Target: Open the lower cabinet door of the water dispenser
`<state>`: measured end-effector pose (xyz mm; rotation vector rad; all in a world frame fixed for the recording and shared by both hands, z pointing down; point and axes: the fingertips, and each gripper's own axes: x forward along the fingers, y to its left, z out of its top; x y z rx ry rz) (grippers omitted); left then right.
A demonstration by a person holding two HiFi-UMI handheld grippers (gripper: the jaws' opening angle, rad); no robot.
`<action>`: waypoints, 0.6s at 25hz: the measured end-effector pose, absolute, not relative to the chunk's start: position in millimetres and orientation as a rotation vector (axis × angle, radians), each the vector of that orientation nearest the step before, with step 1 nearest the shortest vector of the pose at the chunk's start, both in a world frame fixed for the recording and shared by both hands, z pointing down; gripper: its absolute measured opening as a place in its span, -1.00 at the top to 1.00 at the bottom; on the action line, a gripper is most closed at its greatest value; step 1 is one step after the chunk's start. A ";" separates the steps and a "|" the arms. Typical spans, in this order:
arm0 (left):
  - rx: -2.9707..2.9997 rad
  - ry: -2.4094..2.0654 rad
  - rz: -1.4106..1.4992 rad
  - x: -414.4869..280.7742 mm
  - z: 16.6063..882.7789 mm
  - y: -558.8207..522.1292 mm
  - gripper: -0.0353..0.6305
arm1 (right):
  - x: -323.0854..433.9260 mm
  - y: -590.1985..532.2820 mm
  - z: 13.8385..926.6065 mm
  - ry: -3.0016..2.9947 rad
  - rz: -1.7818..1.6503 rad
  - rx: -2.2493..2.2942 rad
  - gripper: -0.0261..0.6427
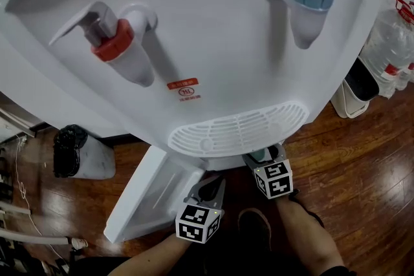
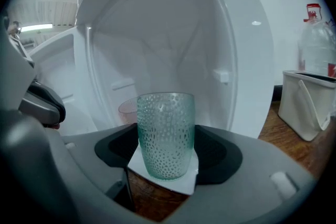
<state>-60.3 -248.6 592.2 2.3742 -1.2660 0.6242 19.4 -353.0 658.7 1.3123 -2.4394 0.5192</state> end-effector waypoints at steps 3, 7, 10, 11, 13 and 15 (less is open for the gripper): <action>2.369 -1.264 0.621 -62.2 594.6 -251.5 0.89 | 18.9 -362.1 662.4 -2.433 0.512 1.318 -0.06; 2.366 -1.259 0.604 -60.9 595.3 -254.3 0.89 | 18.7 -373.7 665.6 -2.427 0.510 1.328 -0.06; 2.365 -1.256 0.607 -61.3 596.6 -255.7 0.89 | 14.3 -380.3 665.0 -2.424 0.492 1.337 -0.06; 2.363 -1.255 0.607 -61.7 597.0 -256.0 0.89 | 12.7 -382.4 664.9 -2.422 0.490 1.342 -0.06; 2.360 -1.252 0.605 -61.9 597.7 -256.8 0.89 | 10.9 -385.6 666.0 -2.411 0.492 1.355 -0.06; 2.357 -1.250 0.601 -62.4 598.2 -258.5 0.89 | 11.2 -388.4 669.4 -2.385 0.499 1.374 -0.06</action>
